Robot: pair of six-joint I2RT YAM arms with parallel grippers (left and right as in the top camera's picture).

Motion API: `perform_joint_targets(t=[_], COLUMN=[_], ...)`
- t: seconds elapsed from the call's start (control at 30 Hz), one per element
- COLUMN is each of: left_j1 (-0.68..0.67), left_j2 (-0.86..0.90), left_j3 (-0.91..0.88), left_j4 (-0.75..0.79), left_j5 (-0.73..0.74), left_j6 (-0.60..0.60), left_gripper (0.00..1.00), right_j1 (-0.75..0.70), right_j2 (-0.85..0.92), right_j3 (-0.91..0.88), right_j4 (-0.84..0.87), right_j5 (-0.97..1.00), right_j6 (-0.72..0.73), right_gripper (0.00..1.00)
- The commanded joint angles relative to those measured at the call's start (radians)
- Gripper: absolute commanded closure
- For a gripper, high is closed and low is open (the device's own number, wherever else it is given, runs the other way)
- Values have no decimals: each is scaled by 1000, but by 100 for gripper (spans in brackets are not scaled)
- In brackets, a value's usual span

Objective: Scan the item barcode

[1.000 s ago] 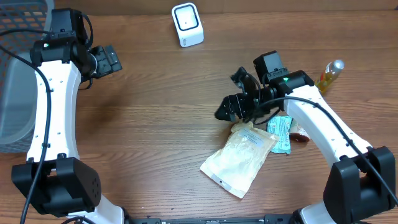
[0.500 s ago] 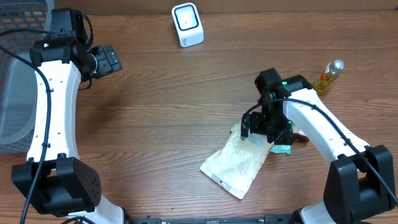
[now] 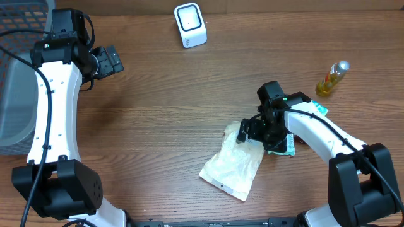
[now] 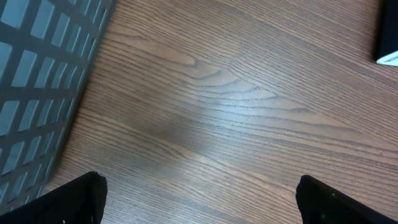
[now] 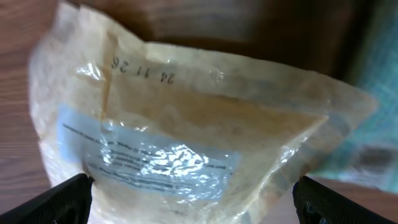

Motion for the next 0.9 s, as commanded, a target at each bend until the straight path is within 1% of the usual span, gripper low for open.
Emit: perform_joint_targets(t=[0.0,0.1,0.37,0.5,0.63,0.7,0.77,0.8,0.87], left_j1=[2,2,2,2,2,2,2,2,2], left_j2=[3,3,3,3,3,3,3,3,3], left_j3=[-4,-4,-4,-4,-4,-4,-4,-4,-4], left_j4=[1,1,1,1,1,1,1,1,1], left_j5=[-5,-5,-5,-5,-5,-5,-5,-5,-5], left_j6=[19,19,19,20,20,19,19,19,19], left_gripper=[1,0,0,0,0,0,0,0,0], right_j1=[29,54,129,158,179,179,174,172,168], right_j2=[-25,-25,-25,-25,-25,-25,-28,-30,-31], right_j3=[-12,-12,-12,-12,-8,20,76,104,174], right_j4=[44,91,306,394,444,403,292,236,85], right_j5=[-40,-51,-214,-230,-244,-290,-293,-285,-192], right_j6=[7,8,8,8,7,-5,-31,-57,-72], right_gripper=[0,0,0,0,0,0,0,0,0])
